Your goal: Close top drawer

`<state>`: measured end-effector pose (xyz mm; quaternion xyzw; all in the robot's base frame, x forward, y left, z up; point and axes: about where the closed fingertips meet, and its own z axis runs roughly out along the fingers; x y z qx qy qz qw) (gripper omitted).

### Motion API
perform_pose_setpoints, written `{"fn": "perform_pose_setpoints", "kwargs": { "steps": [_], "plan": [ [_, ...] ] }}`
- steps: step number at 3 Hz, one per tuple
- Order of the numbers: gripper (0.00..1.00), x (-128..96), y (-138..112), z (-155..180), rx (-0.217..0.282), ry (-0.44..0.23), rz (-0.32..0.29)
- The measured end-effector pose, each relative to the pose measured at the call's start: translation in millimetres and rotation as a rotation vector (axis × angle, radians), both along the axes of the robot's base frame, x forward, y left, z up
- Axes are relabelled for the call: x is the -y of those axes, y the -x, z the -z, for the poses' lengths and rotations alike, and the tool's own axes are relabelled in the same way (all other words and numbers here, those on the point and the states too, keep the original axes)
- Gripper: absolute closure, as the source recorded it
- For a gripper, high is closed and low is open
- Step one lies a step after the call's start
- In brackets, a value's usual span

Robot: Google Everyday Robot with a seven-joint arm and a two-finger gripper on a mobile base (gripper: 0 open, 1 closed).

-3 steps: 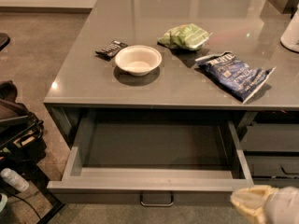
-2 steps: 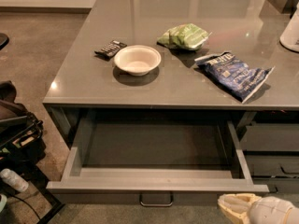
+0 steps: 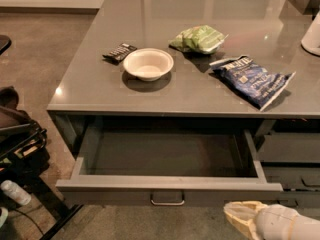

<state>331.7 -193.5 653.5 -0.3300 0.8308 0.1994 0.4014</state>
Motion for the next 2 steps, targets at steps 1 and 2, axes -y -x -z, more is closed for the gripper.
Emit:
{"fn": "perform_pose_setpoints", "kwargs": {
  "steps": [1, 2],
  "plan": [
    [1.0, -11.5, -39.4, 7.1, 0.058, -0.027, -0.021],
    [1.0, -17.4, -57.2, 8.9, 0.088, -0.041, -0.026]
  ]
}}
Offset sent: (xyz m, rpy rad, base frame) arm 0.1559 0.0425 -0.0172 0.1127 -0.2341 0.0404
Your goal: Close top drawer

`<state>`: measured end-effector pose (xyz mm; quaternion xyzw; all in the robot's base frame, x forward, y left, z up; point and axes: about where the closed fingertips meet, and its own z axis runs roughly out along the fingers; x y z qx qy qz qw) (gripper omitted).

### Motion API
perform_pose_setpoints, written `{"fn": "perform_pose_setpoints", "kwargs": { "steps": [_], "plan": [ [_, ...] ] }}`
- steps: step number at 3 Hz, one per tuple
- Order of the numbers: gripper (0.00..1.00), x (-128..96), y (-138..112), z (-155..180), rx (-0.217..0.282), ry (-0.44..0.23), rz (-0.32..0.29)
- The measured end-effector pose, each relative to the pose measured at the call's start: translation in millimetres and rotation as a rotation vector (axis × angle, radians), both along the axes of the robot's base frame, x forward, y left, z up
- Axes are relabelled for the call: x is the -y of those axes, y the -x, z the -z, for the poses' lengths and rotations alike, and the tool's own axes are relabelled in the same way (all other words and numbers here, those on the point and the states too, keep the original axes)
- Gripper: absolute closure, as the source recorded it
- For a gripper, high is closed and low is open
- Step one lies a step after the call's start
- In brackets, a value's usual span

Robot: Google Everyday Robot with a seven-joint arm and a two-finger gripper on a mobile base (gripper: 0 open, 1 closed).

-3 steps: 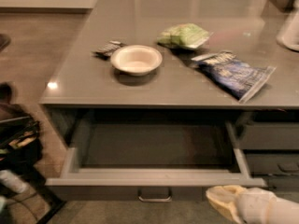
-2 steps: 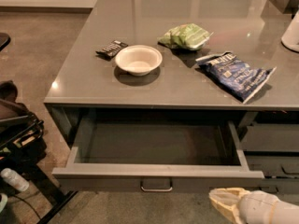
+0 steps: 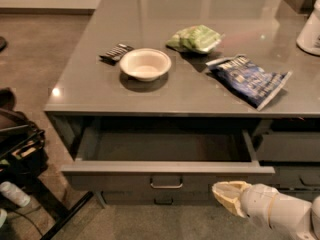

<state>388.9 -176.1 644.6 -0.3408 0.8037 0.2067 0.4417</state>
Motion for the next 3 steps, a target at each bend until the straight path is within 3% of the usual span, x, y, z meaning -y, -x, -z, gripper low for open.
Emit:
{"fn": "perform_pose_setpoints", "kwargs": {
  "steps": [1, 3],
  "plan": [
    [1.0, -12.5, -37.5, -0.2, 0.06, -0.02, 0.009],
    [1.0, -29.8, -81.7, -9.2, 0.143, -0.02, 0.035]
  ]
}}
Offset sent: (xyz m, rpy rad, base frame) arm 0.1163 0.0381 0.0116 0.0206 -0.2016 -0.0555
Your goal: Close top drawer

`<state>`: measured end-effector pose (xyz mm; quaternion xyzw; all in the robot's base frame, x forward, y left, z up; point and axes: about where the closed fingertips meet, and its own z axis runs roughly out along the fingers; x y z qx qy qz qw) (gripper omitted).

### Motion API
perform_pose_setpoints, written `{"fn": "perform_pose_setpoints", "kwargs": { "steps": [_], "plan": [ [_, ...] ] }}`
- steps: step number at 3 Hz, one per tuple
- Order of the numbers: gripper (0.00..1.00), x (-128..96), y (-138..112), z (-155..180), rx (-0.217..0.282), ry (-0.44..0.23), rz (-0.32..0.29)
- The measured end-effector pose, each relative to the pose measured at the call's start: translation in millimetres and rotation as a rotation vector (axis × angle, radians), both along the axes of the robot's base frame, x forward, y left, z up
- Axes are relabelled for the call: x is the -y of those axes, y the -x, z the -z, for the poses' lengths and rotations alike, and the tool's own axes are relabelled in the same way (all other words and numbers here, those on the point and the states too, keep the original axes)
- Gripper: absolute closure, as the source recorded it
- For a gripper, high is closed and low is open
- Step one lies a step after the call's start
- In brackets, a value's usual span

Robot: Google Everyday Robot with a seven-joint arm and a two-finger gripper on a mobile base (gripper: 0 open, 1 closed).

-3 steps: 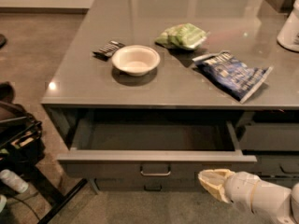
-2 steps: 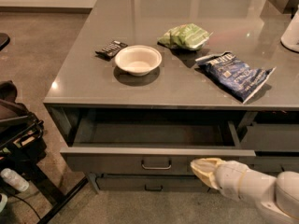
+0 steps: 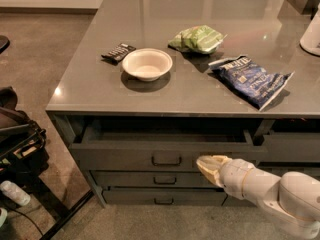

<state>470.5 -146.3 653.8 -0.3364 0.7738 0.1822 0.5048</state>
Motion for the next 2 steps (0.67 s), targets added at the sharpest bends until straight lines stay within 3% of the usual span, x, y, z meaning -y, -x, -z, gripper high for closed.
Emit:
{"fn": "perform_pose_setpoints", "kwargs": {
  "steps": [2],
  "plan": [
    [1.0, -21.7, -47.3, -20.6, 0.079, 0.01, 0.023]
  ]
}}
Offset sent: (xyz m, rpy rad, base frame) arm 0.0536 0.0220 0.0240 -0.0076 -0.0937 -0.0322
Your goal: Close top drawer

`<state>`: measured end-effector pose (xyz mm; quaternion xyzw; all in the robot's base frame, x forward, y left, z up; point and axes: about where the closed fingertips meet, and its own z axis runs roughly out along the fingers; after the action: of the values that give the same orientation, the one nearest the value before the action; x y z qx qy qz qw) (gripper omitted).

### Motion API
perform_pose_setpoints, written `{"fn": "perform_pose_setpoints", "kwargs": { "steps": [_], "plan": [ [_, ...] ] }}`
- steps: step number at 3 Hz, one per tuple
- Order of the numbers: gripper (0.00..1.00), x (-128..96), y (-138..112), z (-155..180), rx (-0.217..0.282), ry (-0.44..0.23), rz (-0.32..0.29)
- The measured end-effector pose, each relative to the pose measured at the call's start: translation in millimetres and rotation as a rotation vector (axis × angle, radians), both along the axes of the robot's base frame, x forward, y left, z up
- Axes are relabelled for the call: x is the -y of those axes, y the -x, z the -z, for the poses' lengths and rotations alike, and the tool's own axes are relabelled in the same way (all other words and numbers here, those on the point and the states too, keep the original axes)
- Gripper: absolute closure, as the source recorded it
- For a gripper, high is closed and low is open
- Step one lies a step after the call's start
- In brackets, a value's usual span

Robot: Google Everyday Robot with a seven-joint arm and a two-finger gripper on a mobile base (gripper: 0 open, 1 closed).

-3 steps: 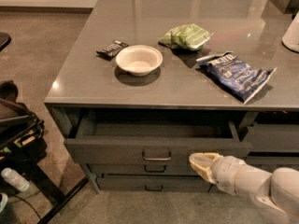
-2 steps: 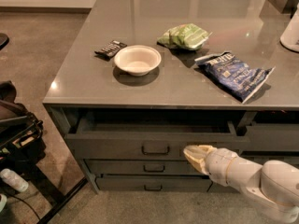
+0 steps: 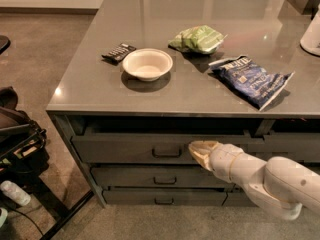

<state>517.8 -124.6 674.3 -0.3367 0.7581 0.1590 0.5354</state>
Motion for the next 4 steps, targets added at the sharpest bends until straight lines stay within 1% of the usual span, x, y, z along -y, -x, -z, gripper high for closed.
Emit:
{"fn": "perform_pose_setpoints", "kwargs": {
  "steps": [2, 3, 4],
  "plan": [
    [1.0, -8.3, -12.6, 12.1, -0.028, -0.008, -0.009],
    [1.0, -15.2, -5.1, 27.0, -0.07, 0.006, -0.064],
    [1.0, 14.0, 52.7, 50.9, -0.2, 0.038, -0.127]
  ]
}}
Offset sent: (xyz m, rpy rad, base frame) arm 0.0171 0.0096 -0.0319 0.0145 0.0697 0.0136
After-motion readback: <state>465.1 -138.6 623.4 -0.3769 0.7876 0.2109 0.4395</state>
